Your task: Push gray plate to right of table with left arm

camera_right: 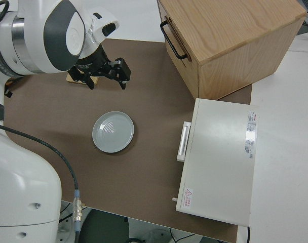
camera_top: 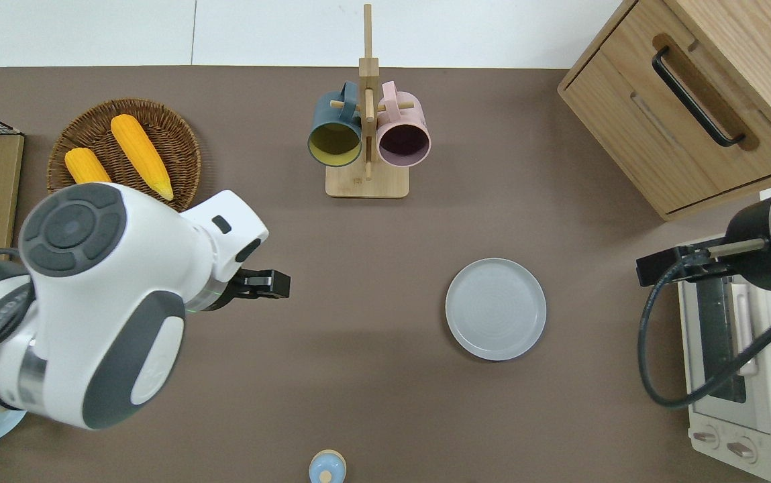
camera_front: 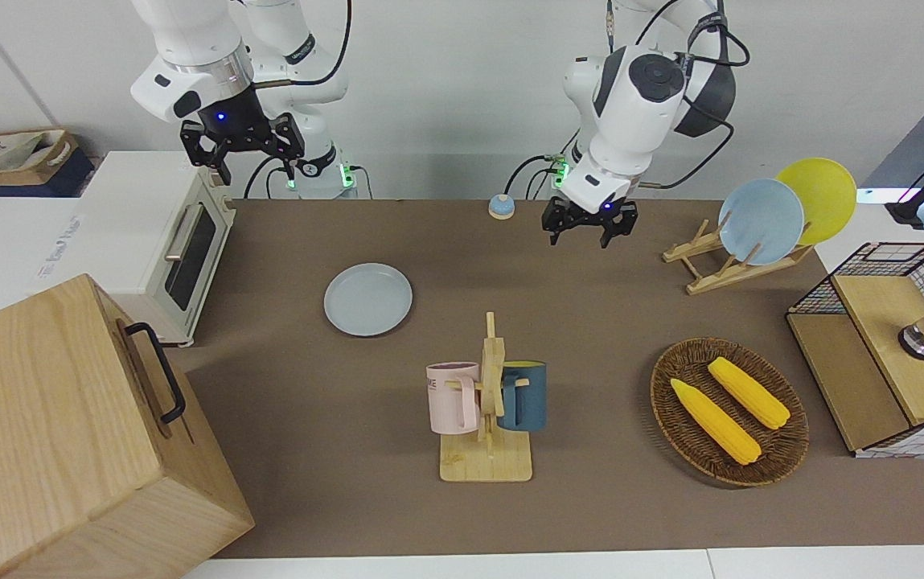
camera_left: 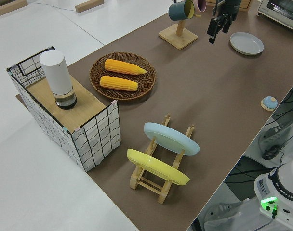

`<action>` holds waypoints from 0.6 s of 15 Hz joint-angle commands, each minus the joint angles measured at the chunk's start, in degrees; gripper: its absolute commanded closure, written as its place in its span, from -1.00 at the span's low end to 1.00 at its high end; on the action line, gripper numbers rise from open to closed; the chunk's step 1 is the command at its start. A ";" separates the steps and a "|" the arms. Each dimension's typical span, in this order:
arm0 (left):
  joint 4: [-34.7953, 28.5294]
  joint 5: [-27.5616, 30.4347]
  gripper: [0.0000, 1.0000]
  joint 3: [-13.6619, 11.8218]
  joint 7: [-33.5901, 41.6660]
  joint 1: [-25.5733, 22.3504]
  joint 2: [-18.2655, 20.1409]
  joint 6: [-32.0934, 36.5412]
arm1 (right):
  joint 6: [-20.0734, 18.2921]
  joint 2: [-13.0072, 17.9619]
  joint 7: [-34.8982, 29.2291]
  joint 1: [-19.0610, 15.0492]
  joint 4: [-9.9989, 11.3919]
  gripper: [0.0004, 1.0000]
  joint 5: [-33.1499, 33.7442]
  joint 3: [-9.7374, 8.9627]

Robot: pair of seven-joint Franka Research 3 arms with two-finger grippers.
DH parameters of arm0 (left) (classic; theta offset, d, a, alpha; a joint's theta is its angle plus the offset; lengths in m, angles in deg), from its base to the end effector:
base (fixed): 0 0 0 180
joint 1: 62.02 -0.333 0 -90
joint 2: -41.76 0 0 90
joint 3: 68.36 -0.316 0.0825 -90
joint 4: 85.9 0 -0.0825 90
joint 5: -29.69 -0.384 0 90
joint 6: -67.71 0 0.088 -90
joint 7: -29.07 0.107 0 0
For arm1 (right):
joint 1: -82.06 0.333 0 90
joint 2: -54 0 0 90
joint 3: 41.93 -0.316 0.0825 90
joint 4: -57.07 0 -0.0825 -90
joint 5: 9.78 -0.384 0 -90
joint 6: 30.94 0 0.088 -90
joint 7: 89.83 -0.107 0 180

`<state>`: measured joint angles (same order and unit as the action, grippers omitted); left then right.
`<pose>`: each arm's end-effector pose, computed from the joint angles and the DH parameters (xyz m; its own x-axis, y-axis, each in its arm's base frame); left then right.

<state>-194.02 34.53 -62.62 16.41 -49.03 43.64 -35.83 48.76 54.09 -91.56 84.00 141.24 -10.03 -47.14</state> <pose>0.5154 -0.1828 0.5125 0.9943 -0.0859 -0.0639 -0.0817 -0.9945 0.0653 0.5308 0.0672 0.6574 0.9925 0.0949 -0.0765 0.0950 -0.9955 -0.0019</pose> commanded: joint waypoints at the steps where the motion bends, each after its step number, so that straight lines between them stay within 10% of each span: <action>1: -0.60 -0.01 -0.98 0.24 5.10 -5.34 3.74 2.73 | -0.69 0.43 0.06 -0.62 -0.05 -0.97 -0.46 -0.32; 9: 10.11 -0.18 -0.98 -7.83 18.80 -8.95 3.48 13.09 | -0.69 0.43 0.15 -0.62 0.03 -0.97 -0.46 -0.23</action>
<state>-188.08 34.50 -67.34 28.93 -57.36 47.57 -26.47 48.76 54.09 -91.56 84.00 141.24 -10.03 -47.14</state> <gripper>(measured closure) 0.004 0.013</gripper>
